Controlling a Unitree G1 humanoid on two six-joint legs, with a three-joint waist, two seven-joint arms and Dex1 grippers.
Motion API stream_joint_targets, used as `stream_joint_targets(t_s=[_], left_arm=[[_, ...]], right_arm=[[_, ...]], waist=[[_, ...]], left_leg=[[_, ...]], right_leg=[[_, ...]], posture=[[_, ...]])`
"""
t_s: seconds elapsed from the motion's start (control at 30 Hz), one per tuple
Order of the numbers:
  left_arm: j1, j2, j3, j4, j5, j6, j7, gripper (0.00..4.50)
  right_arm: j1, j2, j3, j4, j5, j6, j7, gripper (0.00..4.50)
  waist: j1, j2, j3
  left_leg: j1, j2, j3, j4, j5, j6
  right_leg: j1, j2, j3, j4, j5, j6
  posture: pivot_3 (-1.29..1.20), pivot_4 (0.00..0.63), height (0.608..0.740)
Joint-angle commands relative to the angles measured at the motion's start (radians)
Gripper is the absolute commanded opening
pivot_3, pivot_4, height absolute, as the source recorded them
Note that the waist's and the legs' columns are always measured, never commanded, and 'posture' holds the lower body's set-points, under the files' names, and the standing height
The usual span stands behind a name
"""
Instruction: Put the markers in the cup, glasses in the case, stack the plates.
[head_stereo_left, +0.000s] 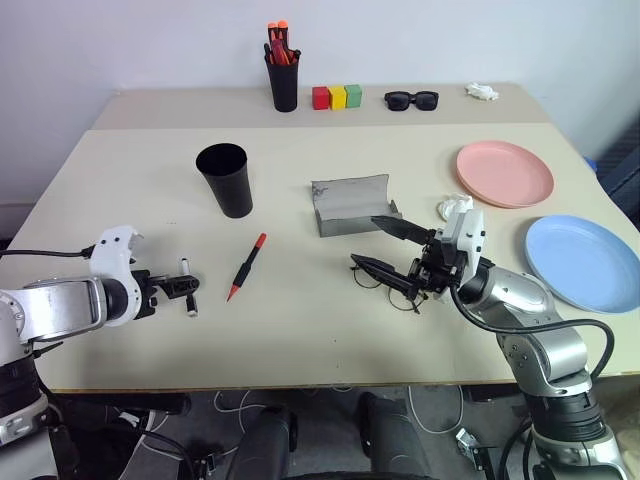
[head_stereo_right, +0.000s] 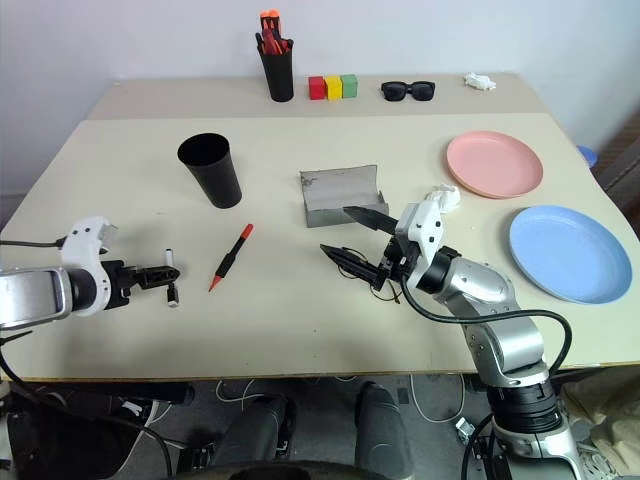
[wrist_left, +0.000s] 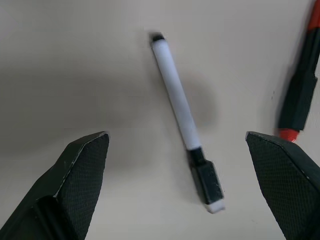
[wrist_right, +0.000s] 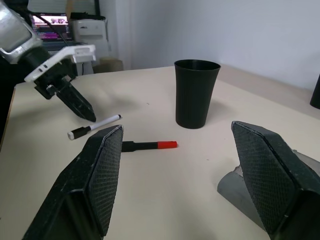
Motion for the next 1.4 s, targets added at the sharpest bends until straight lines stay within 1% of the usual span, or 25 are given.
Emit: stream_joint_targets(t_s=[0.03,0.13,0.33,0.6,0.87,1.07,1.1,1.13,1.17,1.3,1.37,1.4], left_arm=[[-0.05,0.101,-0.159,0.039,-0.264,-0.146,0.148,4.5],[-0.063,0.139,-0.222,0.041,-0.289,-0.199,0.172,4.5],[-0.062,0.152,-0.28,0.027,-0.289,-0.227,0.165,4.5],[-0.04,0.191,-0.27,-0.008,-0.289,-0.236,0.132,4.5],[0.123,0.221,-0.237,-0.093,-0.289,-0.279,0.085,4.5],[0.126,0.201,-0.243,-0.052,-0.289,-0.285,0.094,4.5],[0.128,0.196,-0.246,-0.053,-0.289,-0.286,0.096,3.96],[0.128,0.191,-0.25,-0.05,-0.289,-0.287,0.099,3.65],[0.129,0.186,-0.254,-0.044,-0.289,-0.287,0.106,3.19],[0.127,0.174,-0.264,-0.026,-0.289,-0.275,0.108,1.13],[0.127,0.175,-0.266,-0.023,-0.289,-0.269,0.101,0.19],[0.125,0.173,-0.265,-0.021,-0.289,-0.268,0.1,0.05]], right_arm=[[-0.01,0.002,-0.004,-0.019,0.004,-0.007,-0.005,3.51],[-0.008,-0.002,-0.015,-0.024,0.012,-0.001,-0.012,3.51],[0.003,-0.007,-0.02,-0.041,0.017,0.006,-0.026,3.51],[-0.002,-0.008,-0.018,-0.029,0.017,0.004,-0.025,3.51],[-0.02,-0.004,-0.012,-0.021,0.015,0.004,-0.025,3.51],[-0.023,-0.007,-0.015,-0.022,0.012,0.006,-0.029,3.51],[-0.022,-0.009,-0.018,-0.026,0.016,0.008,-0.03,3.55],[-0.022,-0.011,-0.02,-0.031,0.018,0.011,-0.032,3.55],[-0.022,-0.013,-0.02,-0.034,0.016,0.011,-0.034,3.55],[-0.026,-0.013,-0.019,-0.037,0.014,0.012,-0.043,3.55],[-0.026,-0.014,-0.02,-0.043,0.014,0.015,-0.048,3.55],[-0.026,-0.014,-0.021,-0.044,0.015,0.016,-0.049,3.55]], waist=[[0.0,0.0,0.0],[-0.001,0.0,0.0],[-0.002,0.0,0.0],[-0.002,0.0,0.0],[-0.003,0.001,0.0],[-0.002,0.001,0.0],[-0.002,0.001,-0.001],[-0.002,0.001,-0.001],[-0.002,0.001,-0.001],[0.002,0.001,-0.001],[0.002,0.002,-0.001],[0.002,0.002,-0.001]], left_leg=[[0.0,0.0,0.0,0.0,0.0,0.0],[0.0,0.0,0.001,0.0,0.0,-0.001],[-0.001,0.0,0.001,-0.002,0.001,-0.003],[-0.001,0.0,0.002,-0.002,0.001,-0.003],[0.0,0.0,0.002,-0.002,0.001,-0.002],[0.0,0.0,0.002,-0.002,0.001,-0.002],[0.0,0.0,0.002,-0.002,0.001,-0.002],[0.0,0.0,0.002,-0.002,0.001,-0.002],[0.0,0.0,0.002,-0.002,0.001,-0.002],[0.0,0.0,0.002,-0.002,0.001,-0.002],[0.0,0.0,0.002,-0.002,0.001,-0.002],[0.001,0.0,0.002,-0.002,0.001,-0.002]], right_leg=[[0.0,0.0,0.0,0.0,0.0,0.0],[-0.001,0.0,0.001,0.0,0.0,0.0],[-0.002,0.0,0.001,0.0,0.0,-0.001],[-0.002,0.0,0.001,0.0,-0.002,-0.003],[-0.002,0.0,0.001,0.0,-0.002,-0.004],[-0.001,0.0,0.001,0.0,-0.002,-0.004],[-0.001,0.0,0.001,0.0,-0.002,-0.004],[-0.001,0.0,0.001,0.0,-0.002,-0.004],[-0.001,0.0,0.001,0.0,-0.002,-0.004],[0.0,0.0,0.001,-0.001,-0.002,-0.004],[0.0,0.0,0.001,-0.002,-0.002,-0.004],[0.001,0.0,0.001,-0.002,-0.002,-0.004]], posture=[[0.0,0.15,0.74],[0.0,0.15,0.74],[0.0,0.15,0.74],[0.0,0.15,0.74],[0.0,0.15,0.74],[0.0,0.15,0.74],[0.0,0.15,0.74],[0.0,0.15,0.74],[0.0,0.15,0.74],[0.0,0.15,0.74],[0.0,0.15,0.74],[0.0,0.15,0.74]])
